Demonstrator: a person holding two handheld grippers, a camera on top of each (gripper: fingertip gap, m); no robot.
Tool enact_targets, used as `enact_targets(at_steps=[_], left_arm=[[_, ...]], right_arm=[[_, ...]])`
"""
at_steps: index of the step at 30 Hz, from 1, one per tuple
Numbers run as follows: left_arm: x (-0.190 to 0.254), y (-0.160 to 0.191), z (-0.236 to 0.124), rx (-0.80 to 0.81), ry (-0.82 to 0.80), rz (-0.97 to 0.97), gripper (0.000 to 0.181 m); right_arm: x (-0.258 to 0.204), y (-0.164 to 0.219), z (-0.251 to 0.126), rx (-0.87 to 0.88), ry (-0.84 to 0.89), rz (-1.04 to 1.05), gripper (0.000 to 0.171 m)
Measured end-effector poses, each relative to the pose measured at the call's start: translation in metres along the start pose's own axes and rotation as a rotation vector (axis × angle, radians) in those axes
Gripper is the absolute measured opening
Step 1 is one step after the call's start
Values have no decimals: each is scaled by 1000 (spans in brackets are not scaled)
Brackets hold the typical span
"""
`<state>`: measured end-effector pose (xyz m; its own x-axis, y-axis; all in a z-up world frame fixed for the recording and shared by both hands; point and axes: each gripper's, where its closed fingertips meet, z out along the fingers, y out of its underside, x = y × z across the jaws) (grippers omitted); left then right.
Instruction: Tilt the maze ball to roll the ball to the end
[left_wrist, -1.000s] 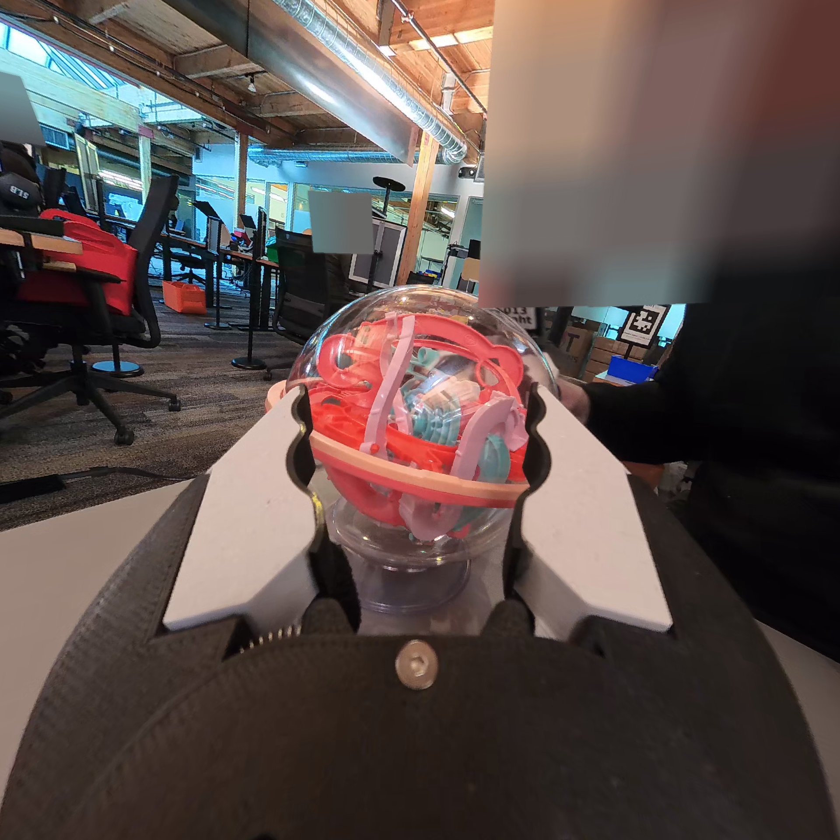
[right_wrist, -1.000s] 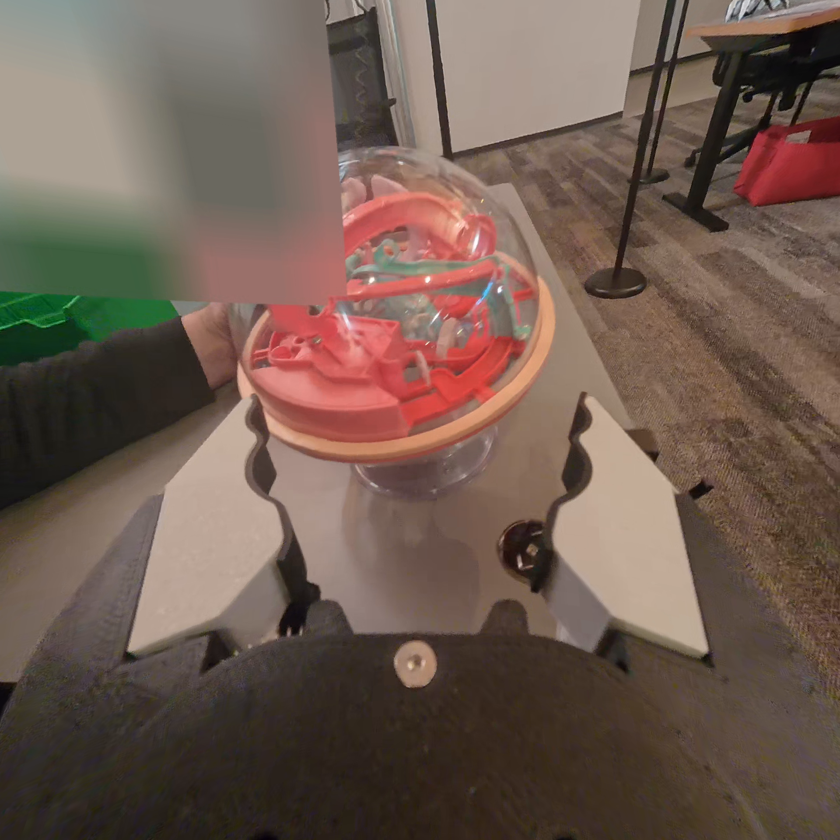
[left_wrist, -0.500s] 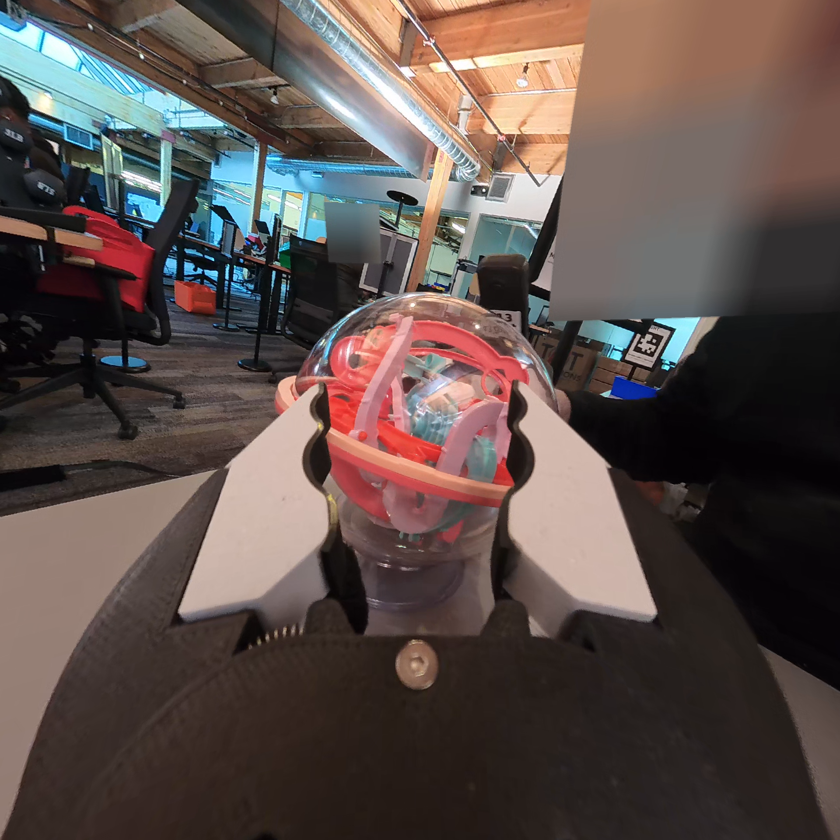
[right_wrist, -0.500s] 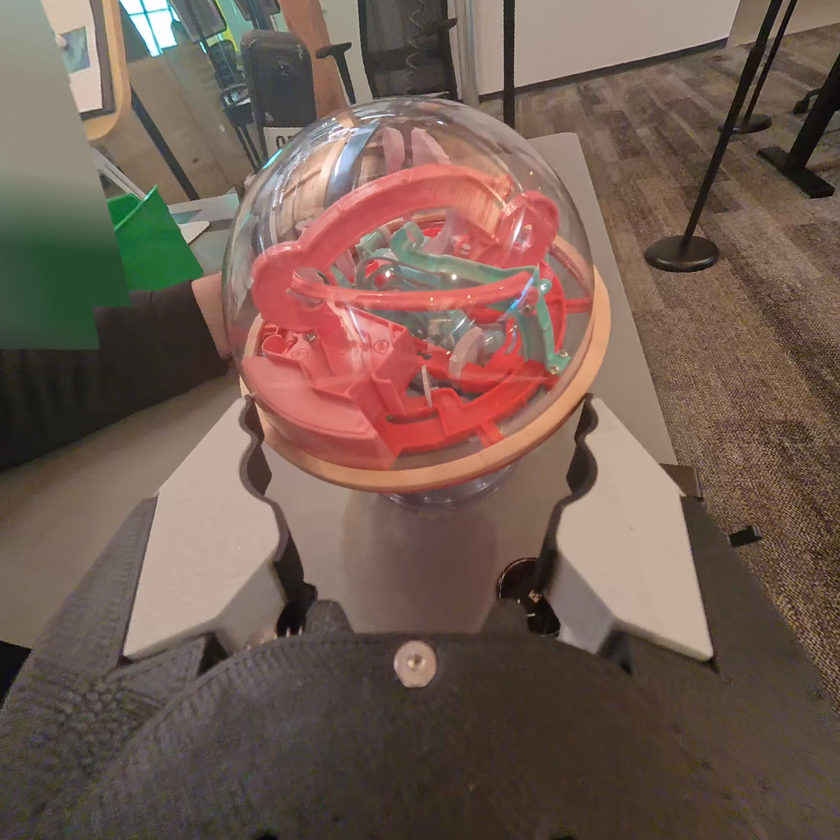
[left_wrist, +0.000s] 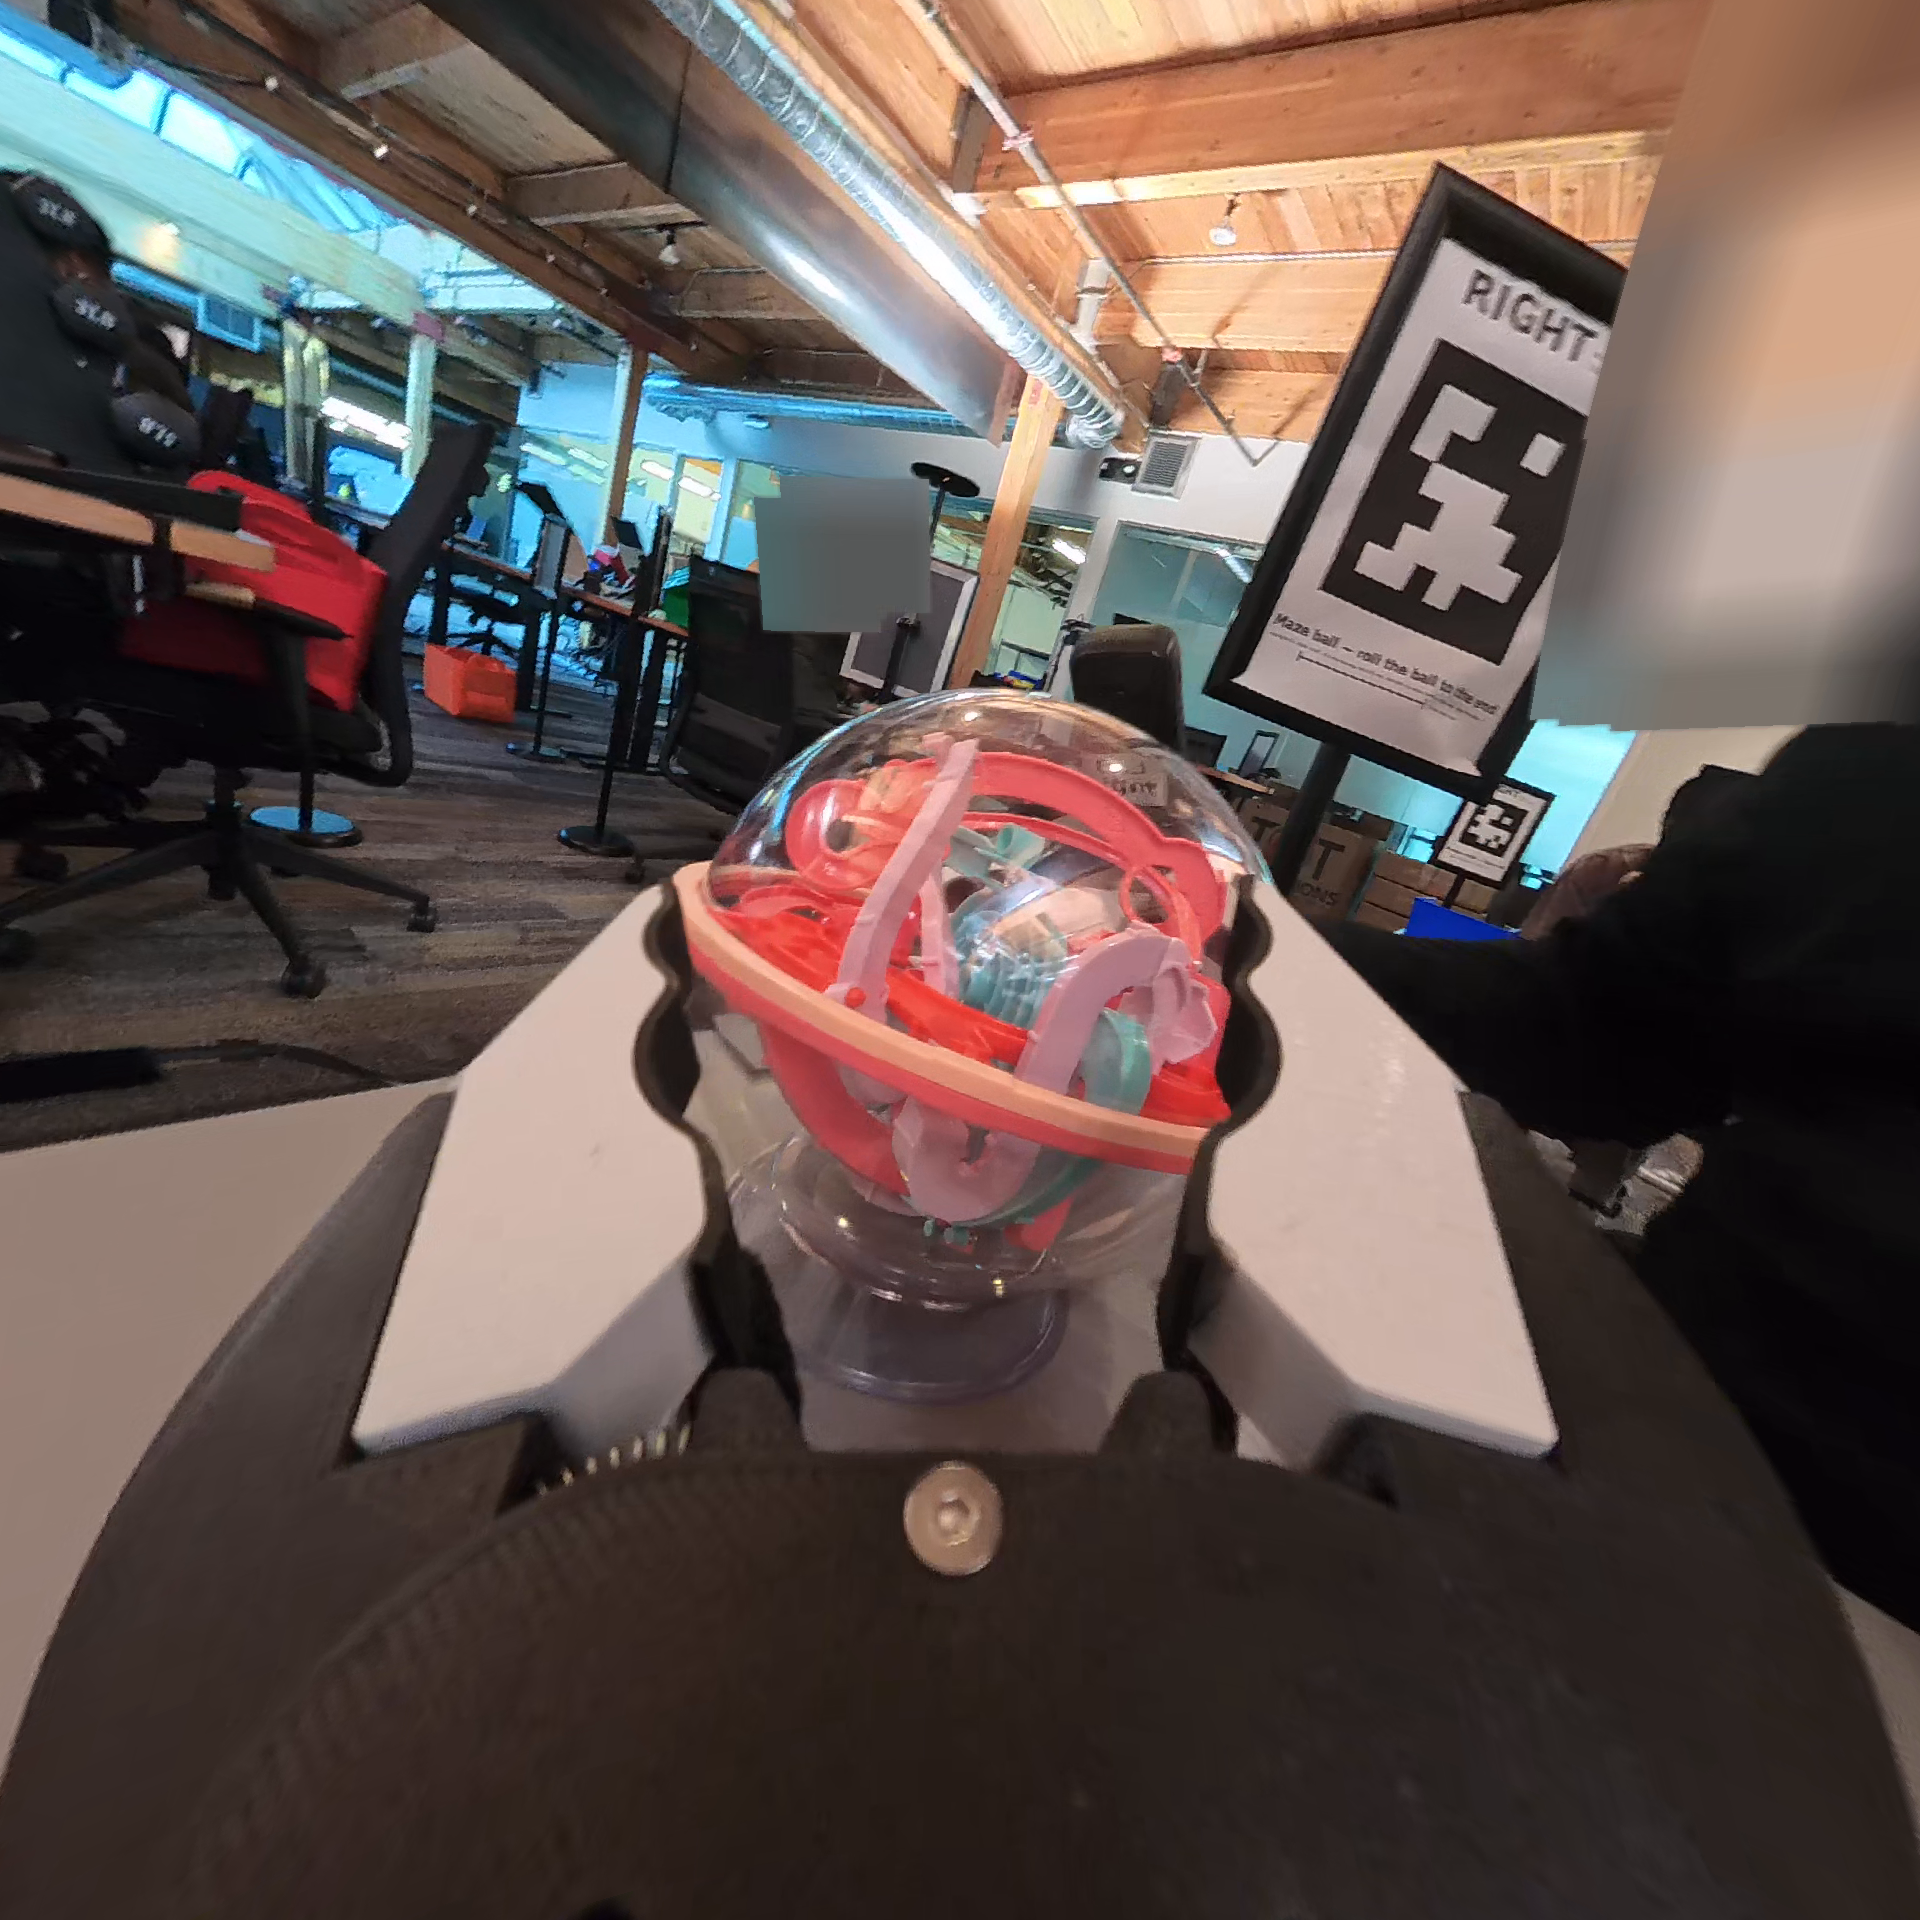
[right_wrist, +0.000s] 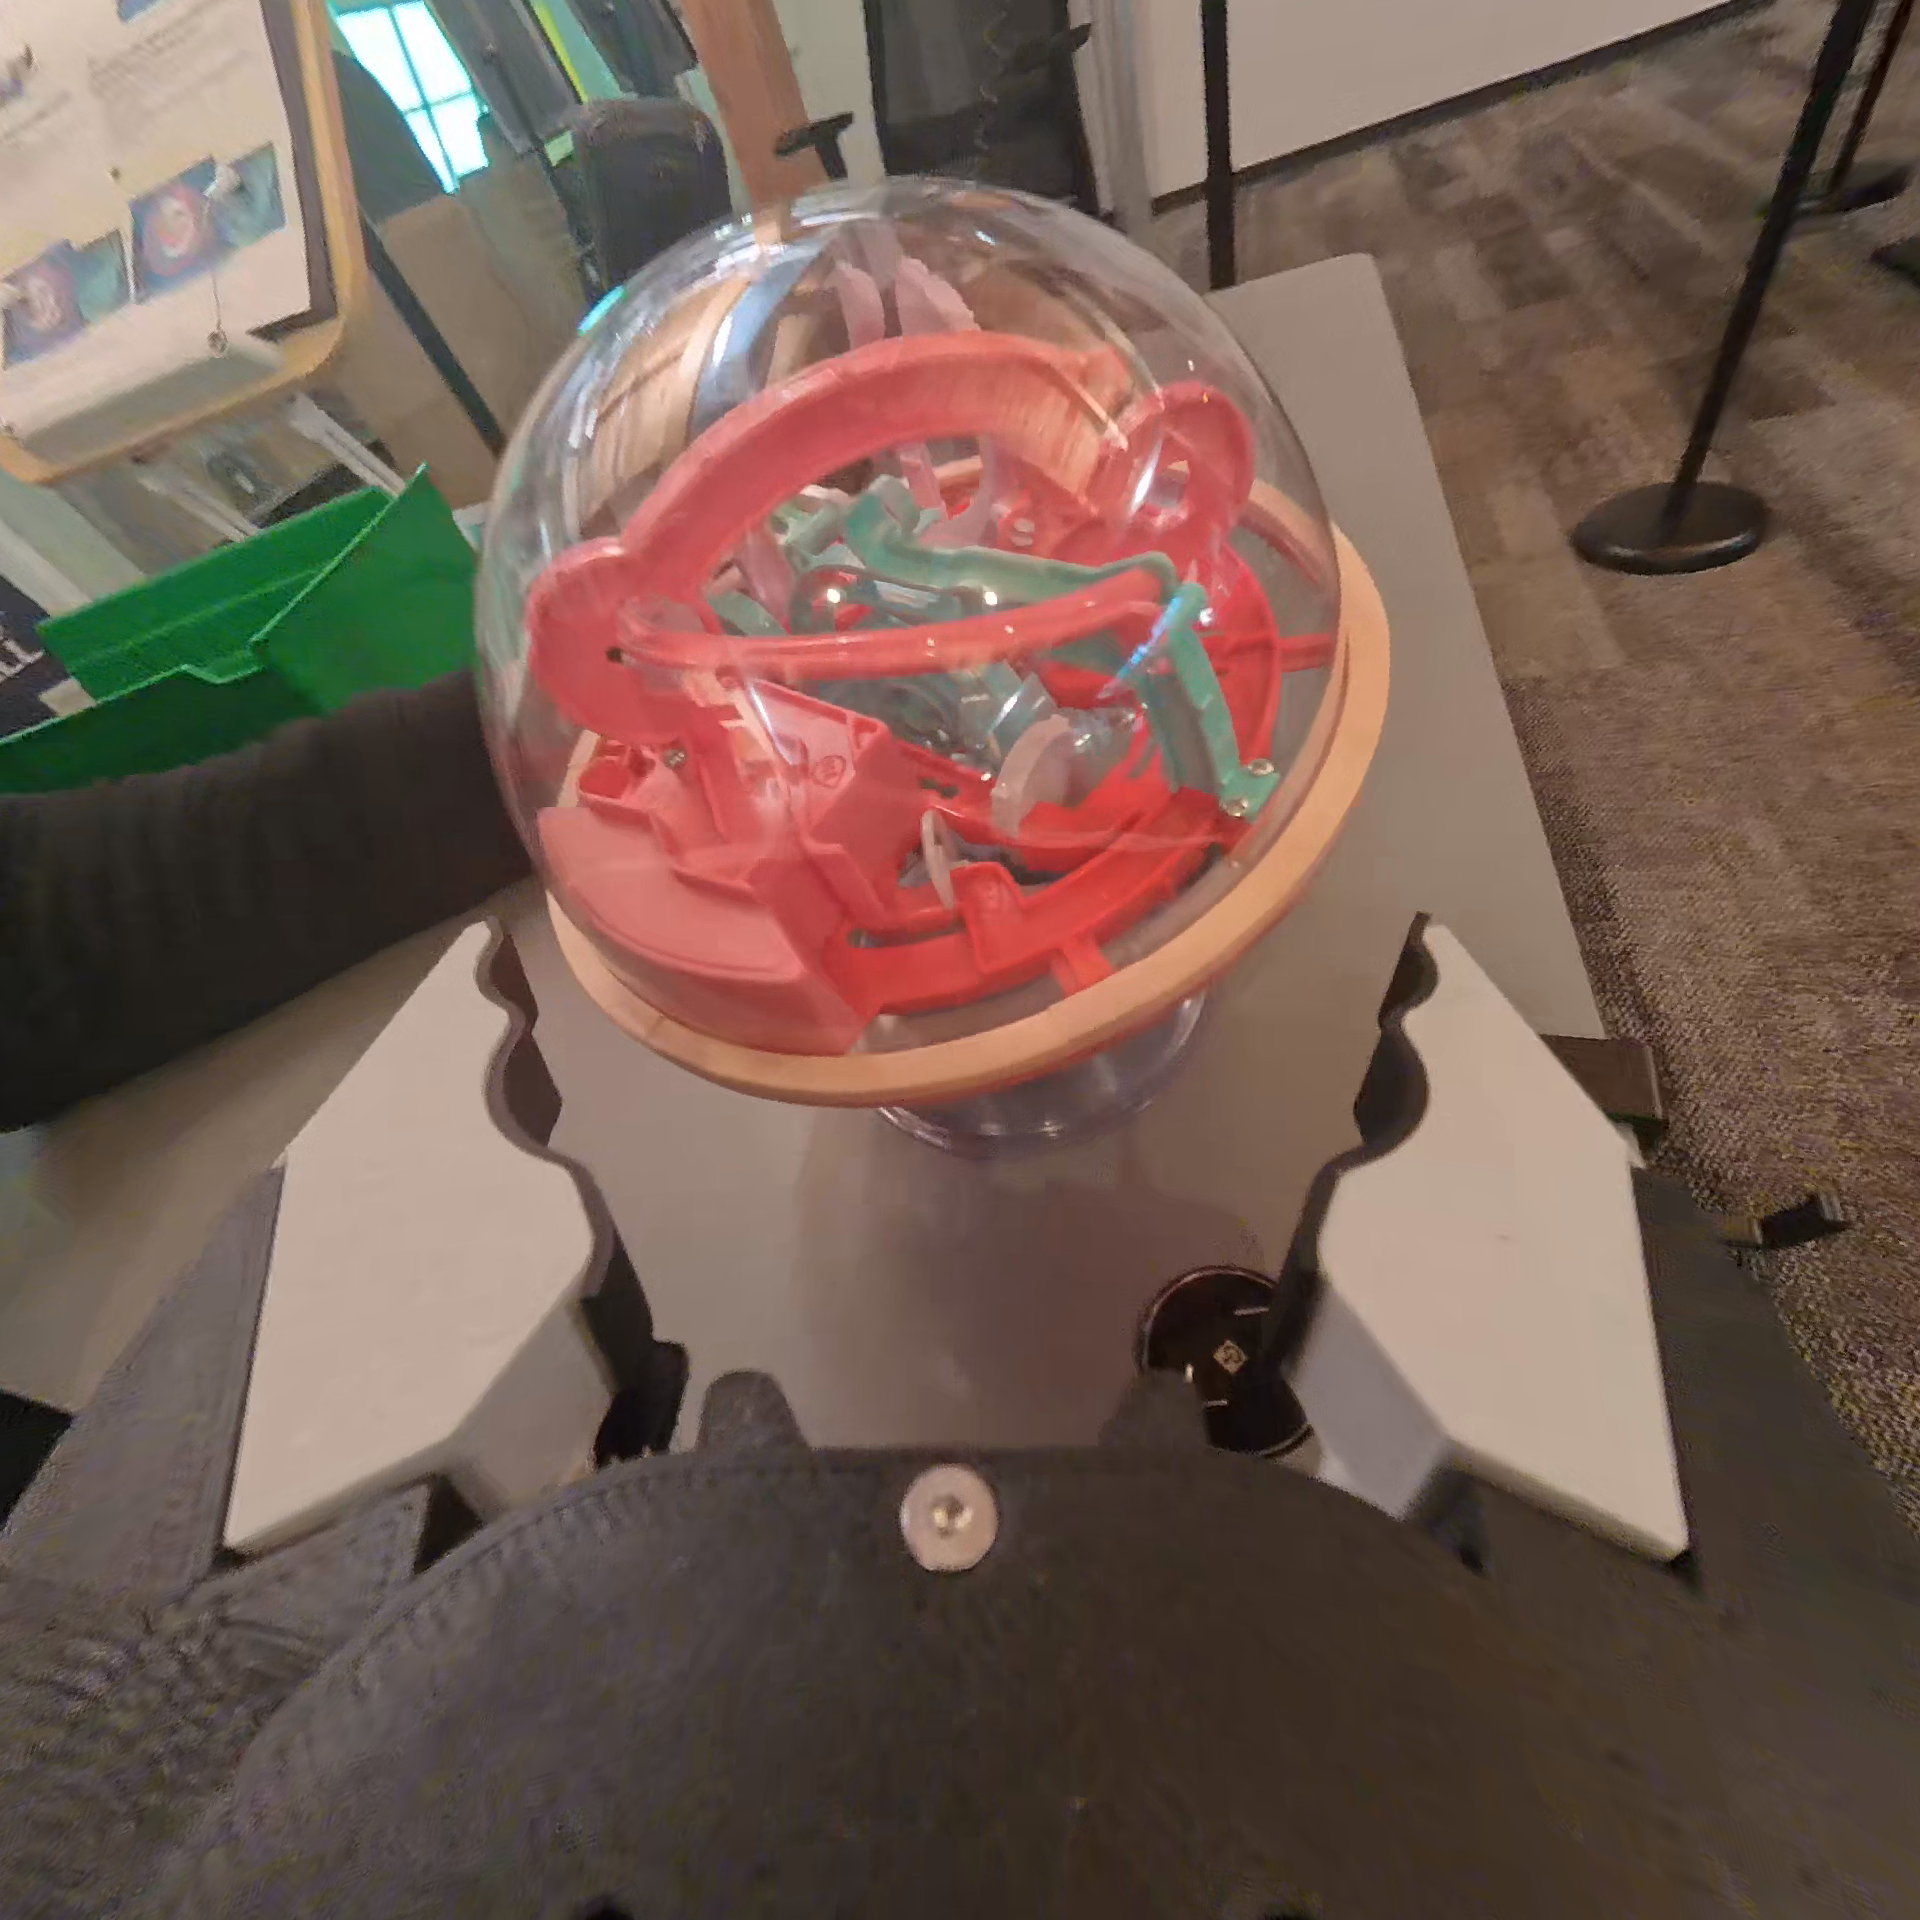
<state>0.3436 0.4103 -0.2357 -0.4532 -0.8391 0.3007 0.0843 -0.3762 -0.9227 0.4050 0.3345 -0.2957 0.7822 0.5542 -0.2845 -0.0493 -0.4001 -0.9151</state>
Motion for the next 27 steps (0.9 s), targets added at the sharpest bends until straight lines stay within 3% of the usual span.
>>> enact_targets(at_steps=[3,5,6,9,12,27], left_arm=[[-4,4,4,-28,-46,-33,112],[-2,7,0,-36,-81,-93,135],[-2,9,-1,-42,-104,-116,138],[0,17,2,-75,-150,-164,133],[3,25,9,-48,-128,-284,116],[29,32,6,-36,-76,-368,118]], right_arm=[[-2,1,6,-24,-83,54,155],[1,-1,10,-21,-109,96,155],[0,-1,12,-26,-126,110,155],[-6,1,17,-37,-184,145,155],[-12,2,22,-39,-216,160,148],[-47,17,20,-50,-123,210,150]])
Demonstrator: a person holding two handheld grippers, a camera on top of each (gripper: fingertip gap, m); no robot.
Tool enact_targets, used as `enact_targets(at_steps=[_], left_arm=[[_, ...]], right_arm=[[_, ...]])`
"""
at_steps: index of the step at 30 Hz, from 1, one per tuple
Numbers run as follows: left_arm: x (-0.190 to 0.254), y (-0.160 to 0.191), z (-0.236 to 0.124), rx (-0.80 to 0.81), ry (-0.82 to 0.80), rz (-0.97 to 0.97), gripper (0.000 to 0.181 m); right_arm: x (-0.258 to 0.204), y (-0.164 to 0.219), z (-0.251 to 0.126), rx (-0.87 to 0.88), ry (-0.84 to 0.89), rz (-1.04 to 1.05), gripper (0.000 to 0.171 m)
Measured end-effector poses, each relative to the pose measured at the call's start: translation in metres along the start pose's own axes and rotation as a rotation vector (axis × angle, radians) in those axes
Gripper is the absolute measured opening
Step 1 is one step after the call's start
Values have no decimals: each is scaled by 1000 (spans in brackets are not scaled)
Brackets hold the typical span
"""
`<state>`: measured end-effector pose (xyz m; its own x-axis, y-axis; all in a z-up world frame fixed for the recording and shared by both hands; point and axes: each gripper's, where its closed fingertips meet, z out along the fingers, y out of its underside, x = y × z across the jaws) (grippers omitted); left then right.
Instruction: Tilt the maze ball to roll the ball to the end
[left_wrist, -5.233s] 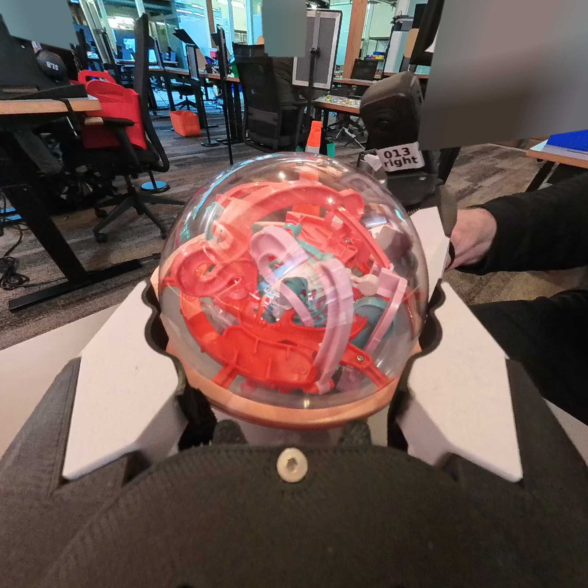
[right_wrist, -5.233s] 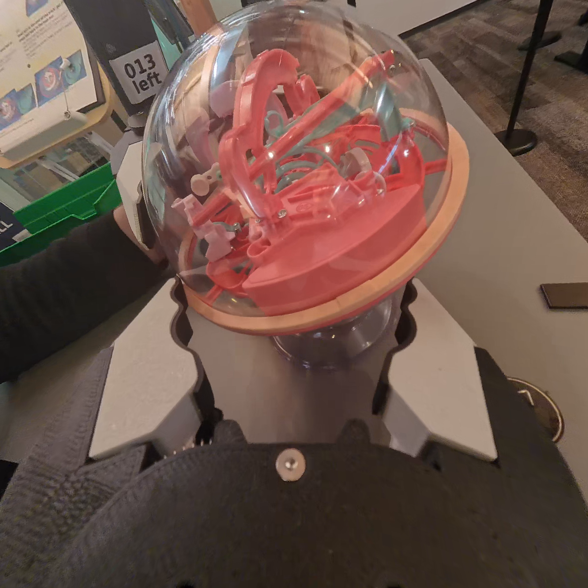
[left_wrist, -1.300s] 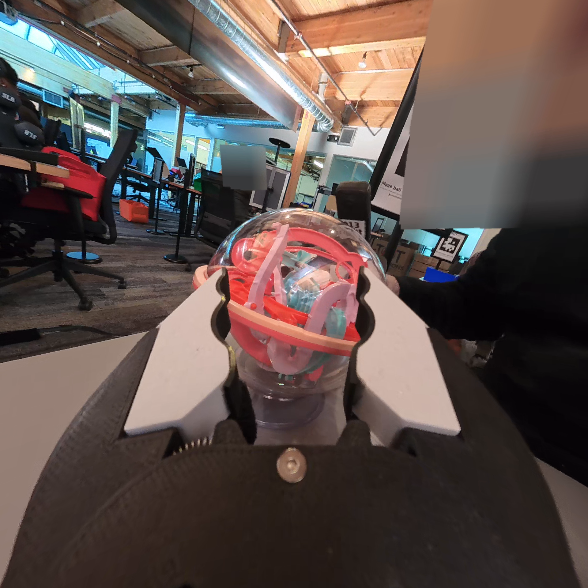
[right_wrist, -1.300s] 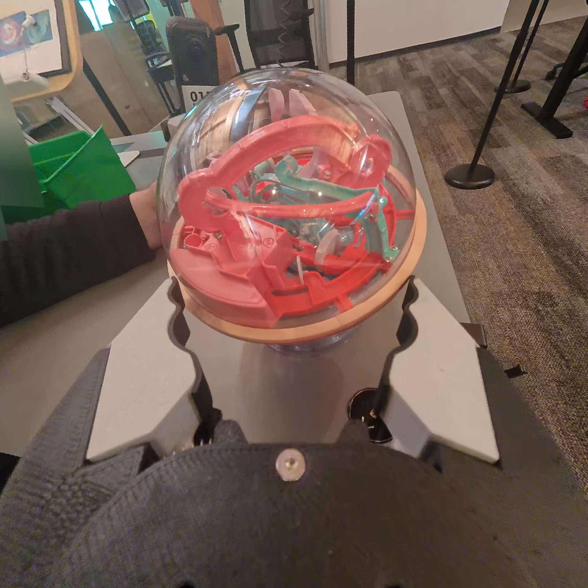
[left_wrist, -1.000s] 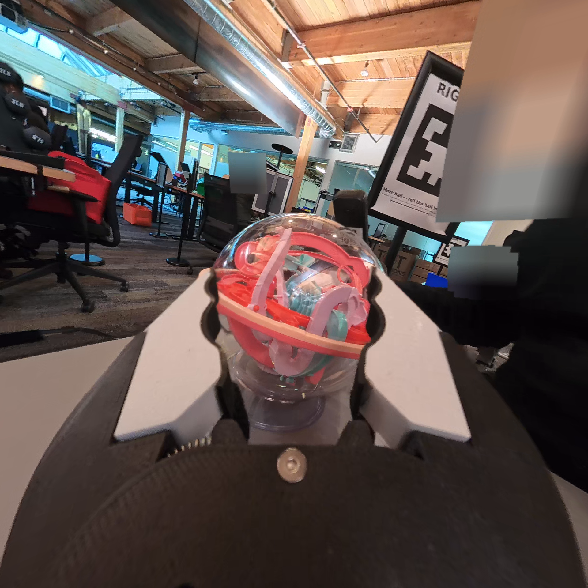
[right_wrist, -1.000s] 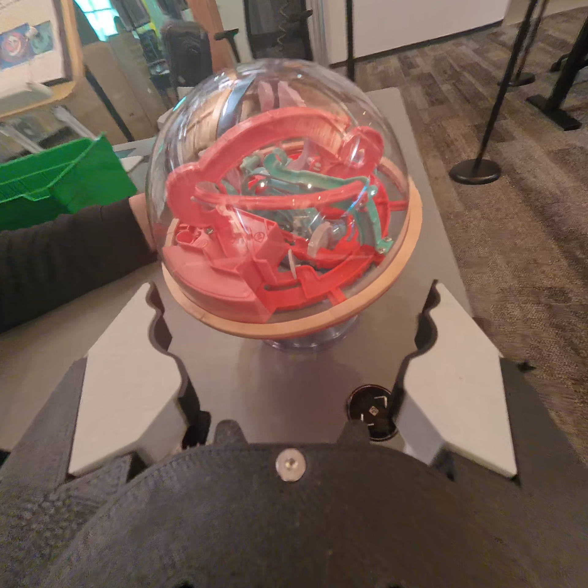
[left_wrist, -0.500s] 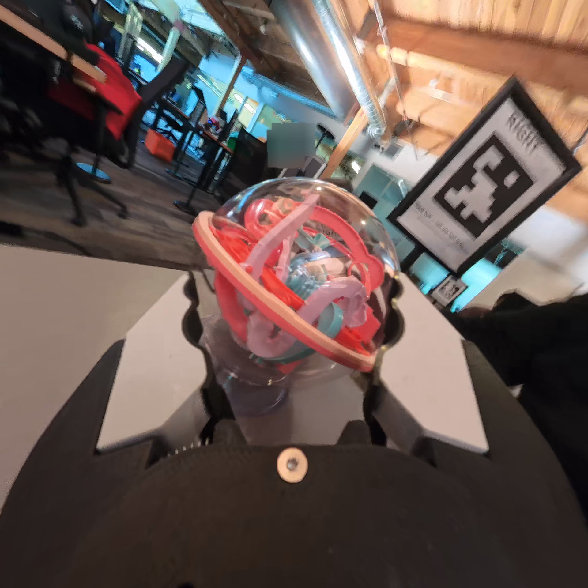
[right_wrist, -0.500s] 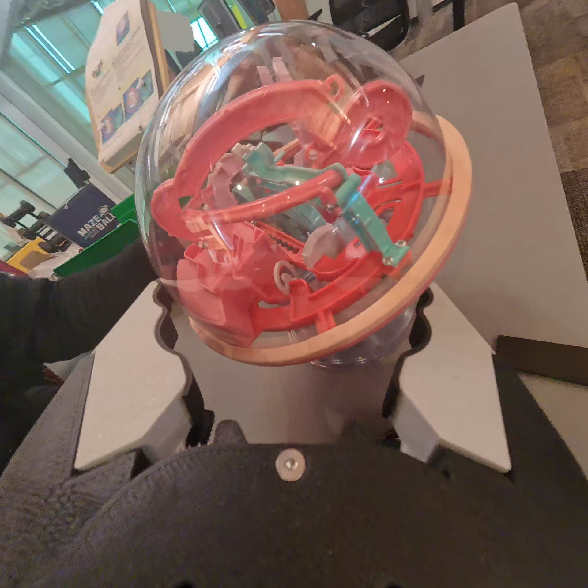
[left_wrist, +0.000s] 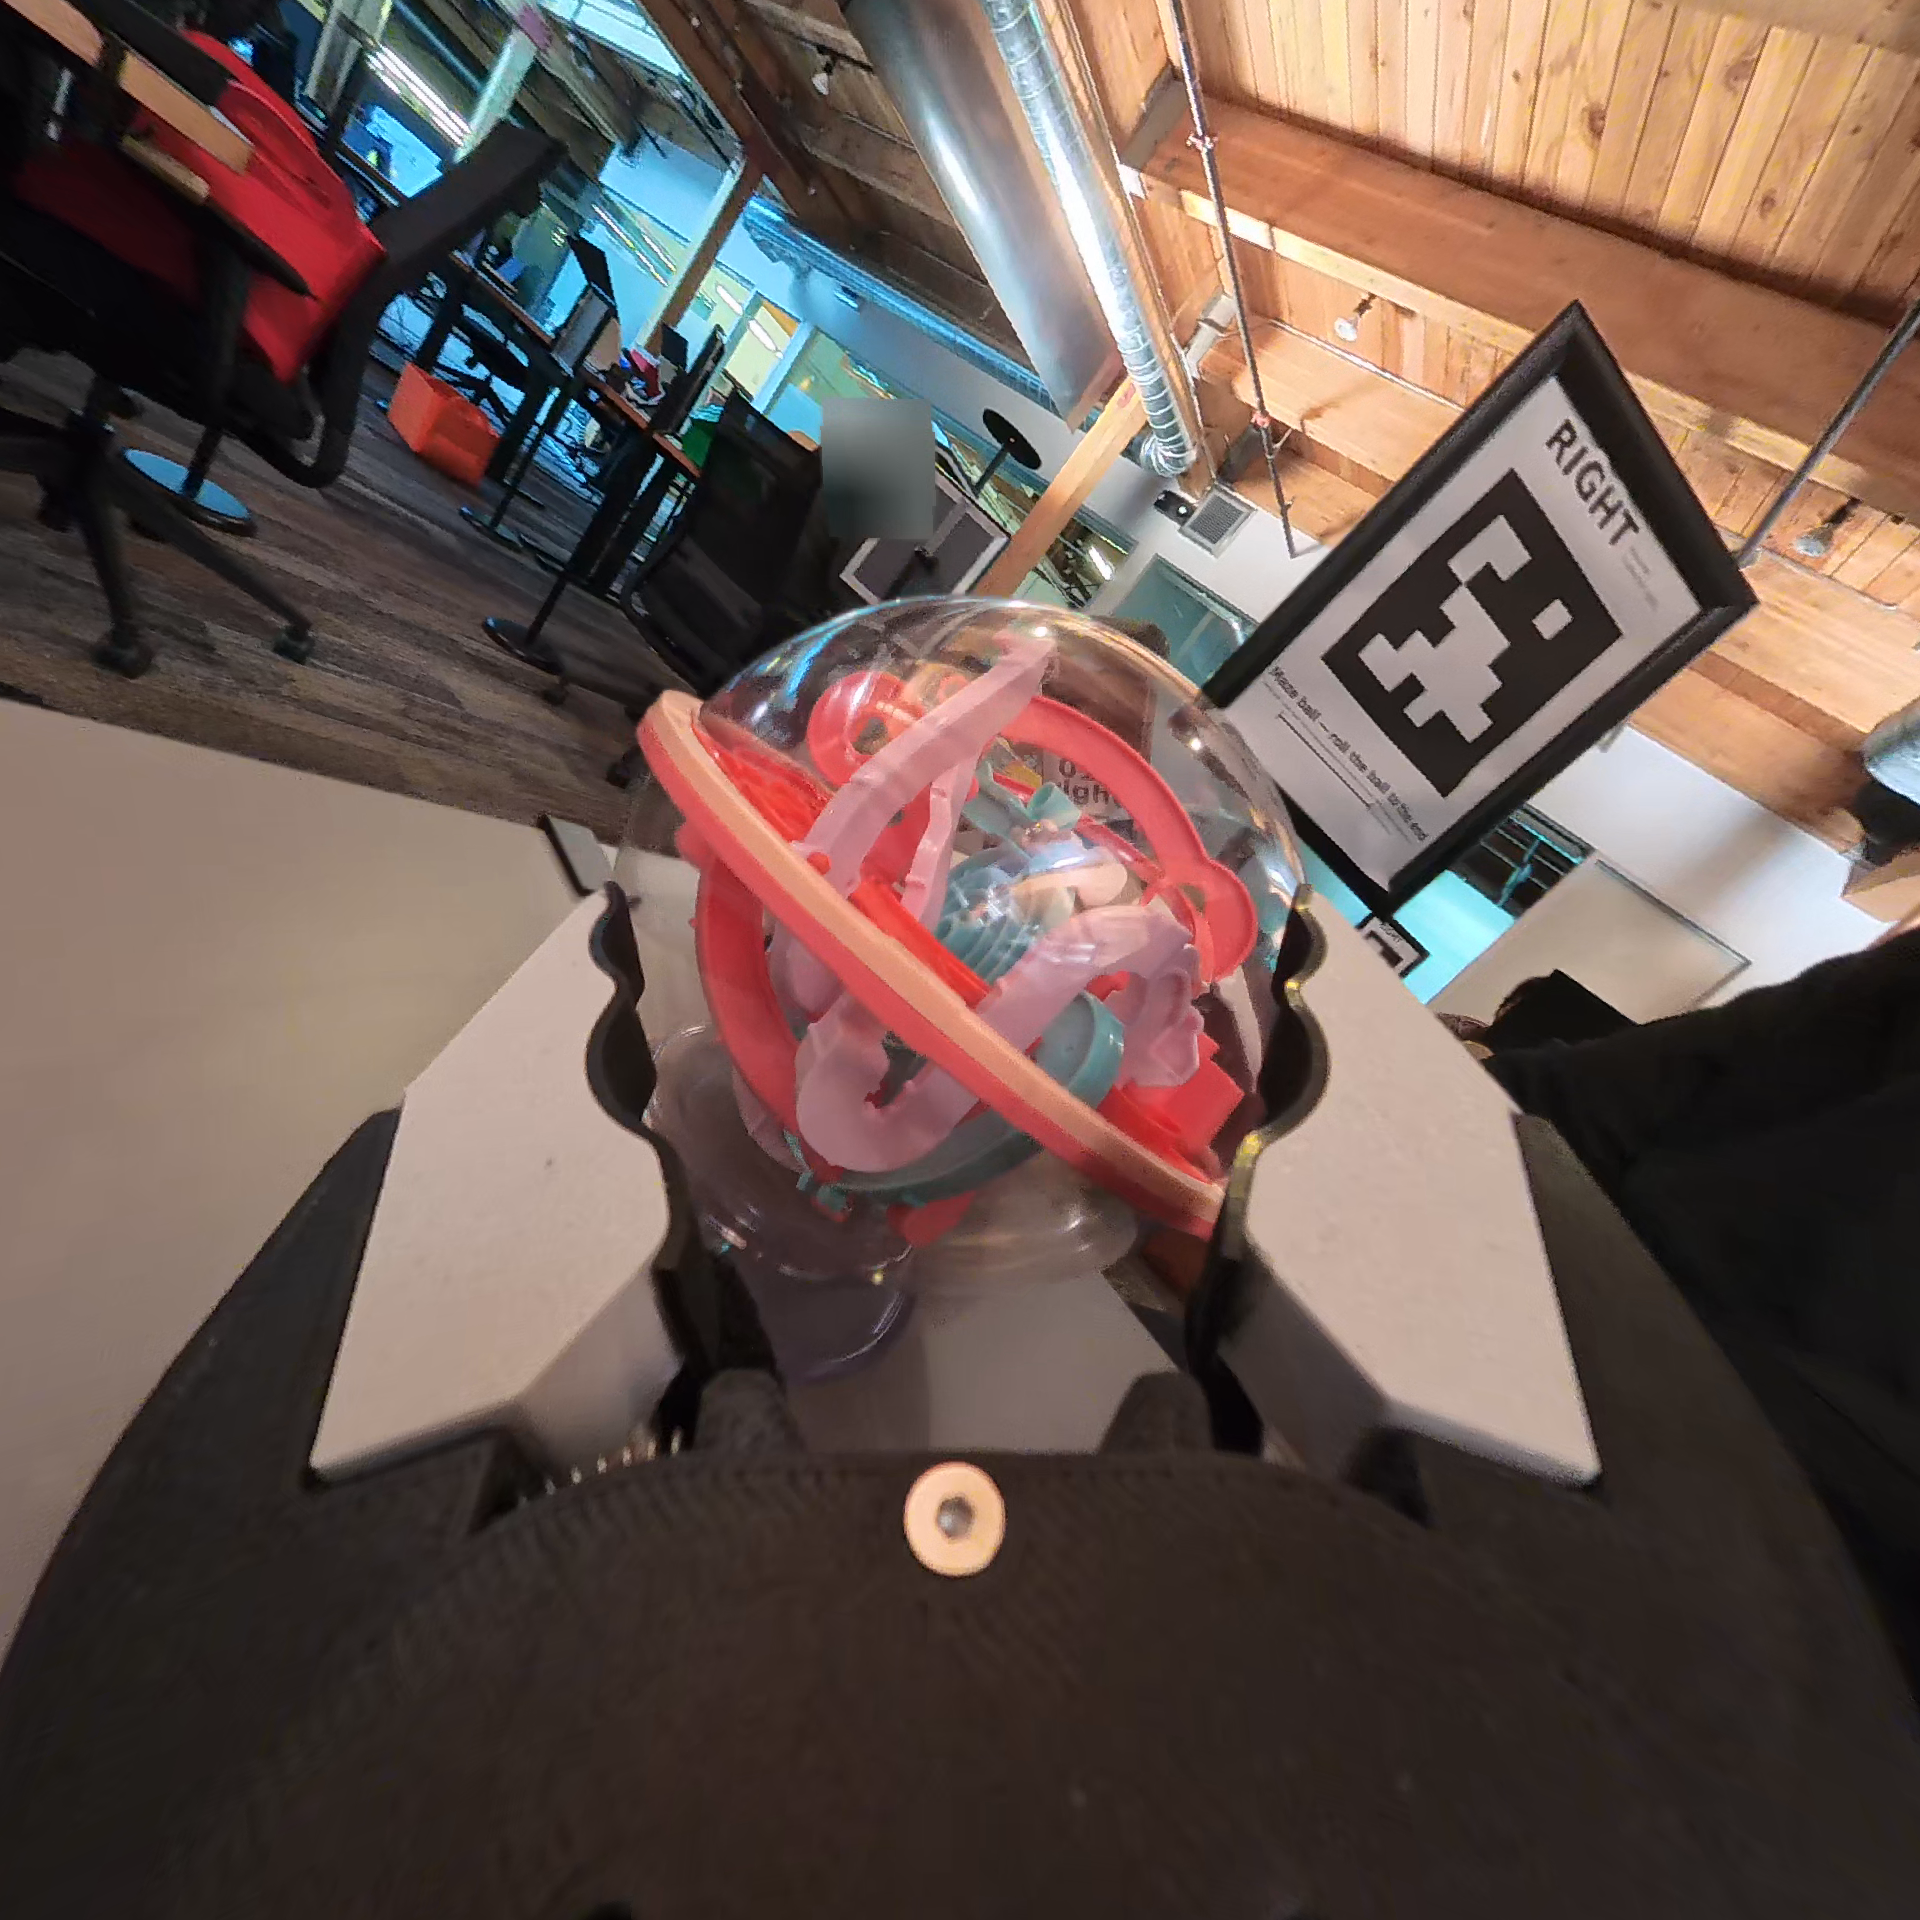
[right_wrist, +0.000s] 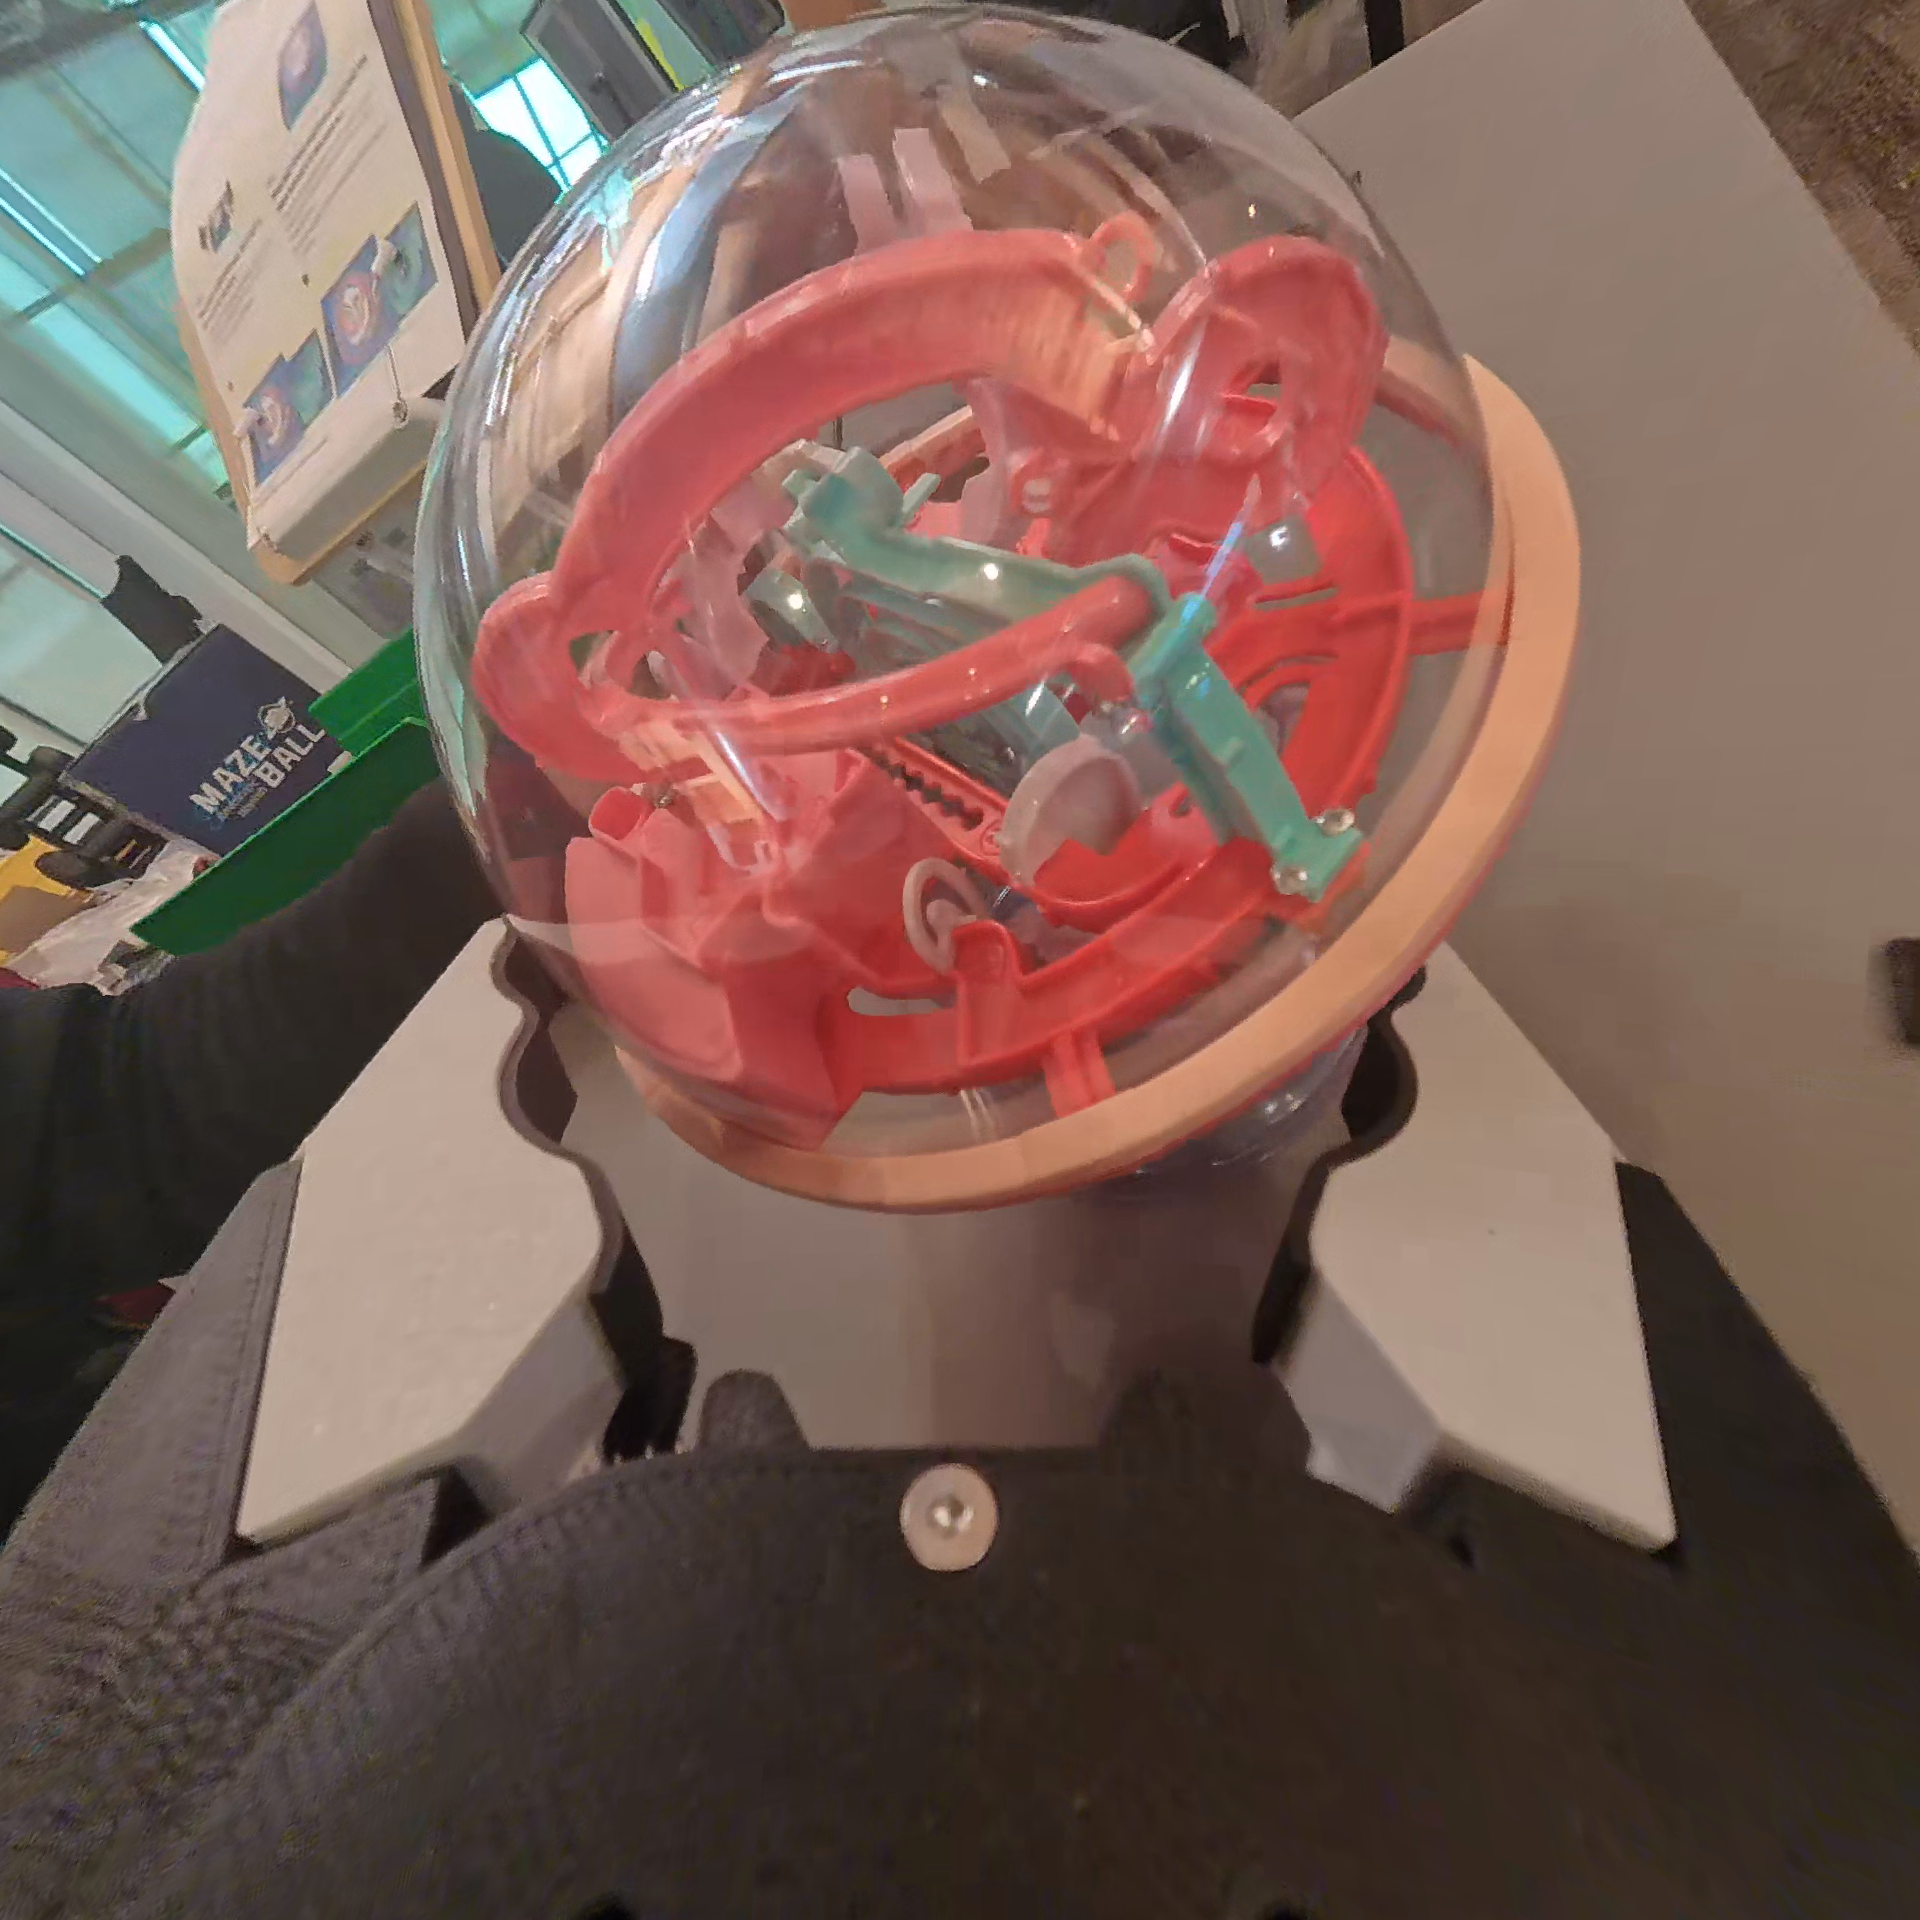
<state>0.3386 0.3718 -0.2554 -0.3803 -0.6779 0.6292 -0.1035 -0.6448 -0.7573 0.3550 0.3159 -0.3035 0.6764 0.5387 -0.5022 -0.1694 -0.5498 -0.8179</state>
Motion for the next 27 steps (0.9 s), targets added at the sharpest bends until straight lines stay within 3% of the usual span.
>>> enact_targets(at_steps=[17,27], left_arm=[[68,42,-25,-23,157,-108,116],[67,28,-36,56,133,-53,107]], right_arm=[[-91,64,17,26,160,62,149],[-101,60,4,47,123,28,149]])
